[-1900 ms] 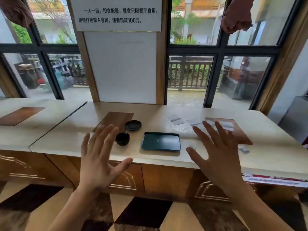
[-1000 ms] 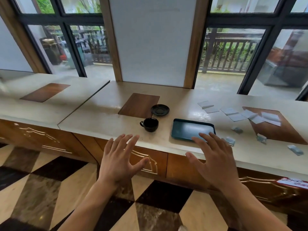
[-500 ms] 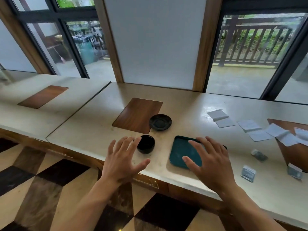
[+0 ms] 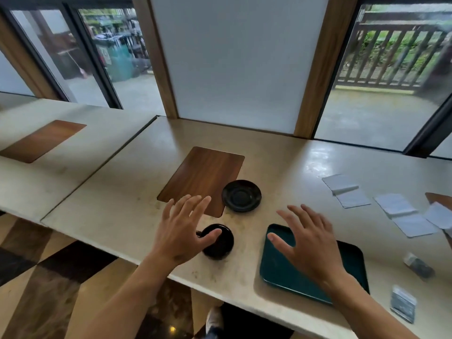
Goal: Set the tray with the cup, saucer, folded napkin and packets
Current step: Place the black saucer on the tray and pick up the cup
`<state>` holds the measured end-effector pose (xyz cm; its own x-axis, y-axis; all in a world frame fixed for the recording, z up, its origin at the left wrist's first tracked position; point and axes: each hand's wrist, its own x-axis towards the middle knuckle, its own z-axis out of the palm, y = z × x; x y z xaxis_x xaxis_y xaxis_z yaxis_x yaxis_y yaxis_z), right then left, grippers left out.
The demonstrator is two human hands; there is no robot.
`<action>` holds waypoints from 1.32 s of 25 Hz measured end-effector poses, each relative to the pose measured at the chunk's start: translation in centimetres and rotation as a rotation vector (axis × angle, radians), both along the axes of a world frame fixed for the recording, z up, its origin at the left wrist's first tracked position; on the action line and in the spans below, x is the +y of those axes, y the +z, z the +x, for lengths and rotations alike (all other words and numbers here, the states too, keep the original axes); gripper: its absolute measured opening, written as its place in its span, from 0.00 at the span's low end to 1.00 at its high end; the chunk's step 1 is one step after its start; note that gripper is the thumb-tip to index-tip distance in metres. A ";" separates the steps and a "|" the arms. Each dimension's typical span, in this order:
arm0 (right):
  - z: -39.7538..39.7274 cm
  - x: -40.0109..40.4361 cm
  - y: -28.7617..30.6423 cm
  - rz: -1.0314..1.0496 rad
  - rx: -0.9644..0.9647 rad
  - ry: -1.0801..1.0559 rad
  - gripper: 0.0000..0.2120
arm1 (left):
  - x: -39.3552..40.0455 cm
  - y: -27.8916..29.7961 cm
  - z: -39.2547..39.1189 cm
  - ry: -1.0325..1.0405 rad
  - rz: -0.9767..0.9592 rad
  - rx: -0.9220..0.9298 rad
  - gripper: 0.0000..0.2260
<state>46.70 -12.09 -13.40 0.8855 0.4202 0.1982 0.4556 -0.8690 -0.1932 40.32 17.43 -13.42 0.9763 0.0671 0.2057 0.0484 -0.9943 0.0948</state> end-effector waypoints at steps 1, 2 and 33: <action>1.1 0.9 -0.4 -0.013 0.017 -0.007 0.31 | 1.0 -0.4 1.5 -0.016 -0.010 0.010 0.37; 2.1 1.8 -0.7 -0.022 0.037 -0.017 0.32 | 2.0 -0.8 3.0 -0.032 -0.026 0.014 0.37; 20.1 9.4 -16.9 -0.119 0.503 -0.133 0.56 | 8.7 -17.3 25.1 -0.322 -0.035 0.499 0.53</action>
<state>66.81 -2.71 -30.35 0.9060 0.2917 -0.3069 0.2166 -0.9421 -0.2561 65.41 26.09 -30.76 0.9267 -0.2502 -0.2805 -0.2082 -0.9630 0.1714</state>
